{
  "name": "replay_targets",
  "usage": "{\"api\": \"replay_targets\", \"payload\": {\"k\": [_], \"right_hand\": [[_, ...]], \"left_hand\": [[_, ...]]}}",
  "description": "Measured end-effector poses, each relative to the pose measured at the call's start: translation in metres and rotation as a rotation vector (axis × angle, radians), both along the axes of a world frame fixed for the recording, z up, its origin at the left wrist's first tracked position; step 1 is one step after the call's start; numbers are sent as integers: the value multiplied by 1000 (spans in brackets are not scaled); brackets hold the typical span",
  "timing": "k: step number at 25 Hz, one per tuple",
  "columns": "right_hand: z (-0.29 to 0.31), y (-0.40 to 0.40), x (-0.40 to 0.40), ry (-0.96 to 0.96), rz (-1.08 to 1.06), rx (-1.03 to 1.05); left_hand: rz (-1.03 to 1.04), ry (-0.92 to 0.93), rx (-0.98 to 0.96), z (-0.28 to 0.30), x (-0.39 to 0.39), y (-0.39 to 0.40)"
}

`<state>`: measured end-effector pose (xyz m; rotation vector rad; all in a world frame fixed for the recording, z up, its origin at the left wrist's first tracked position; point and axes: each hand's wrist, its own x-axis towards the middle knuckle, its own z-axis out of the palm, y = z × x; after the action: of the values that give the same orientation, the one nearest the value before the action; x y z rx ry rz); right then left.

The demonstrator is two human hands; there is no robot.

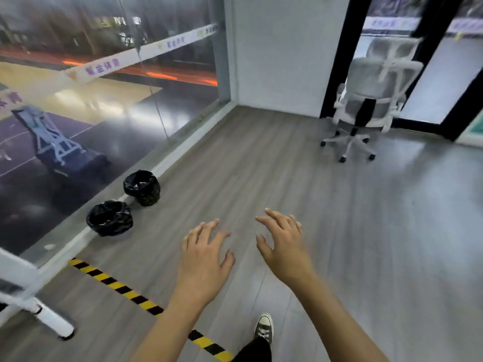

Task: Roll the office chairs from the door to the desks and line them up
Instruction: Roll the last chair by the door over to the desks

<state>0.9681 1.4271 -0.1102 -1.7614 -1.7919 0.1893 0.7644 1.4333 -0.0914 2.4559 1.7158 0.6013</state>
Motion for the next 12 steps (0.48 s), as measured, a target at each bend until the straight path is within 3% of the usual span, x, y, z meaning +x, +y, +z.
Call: {"api": "replay_targets", "payload": {"k": [5, 12], "right_hand": [[10, 94, 117, -27, -157, -104], [37, 204, 277, -52, -351, -68]], "left_hand": [[-129, -93, -4, 0, 121, 129], [-322, -138, 1, 24, 288, 285]]}}
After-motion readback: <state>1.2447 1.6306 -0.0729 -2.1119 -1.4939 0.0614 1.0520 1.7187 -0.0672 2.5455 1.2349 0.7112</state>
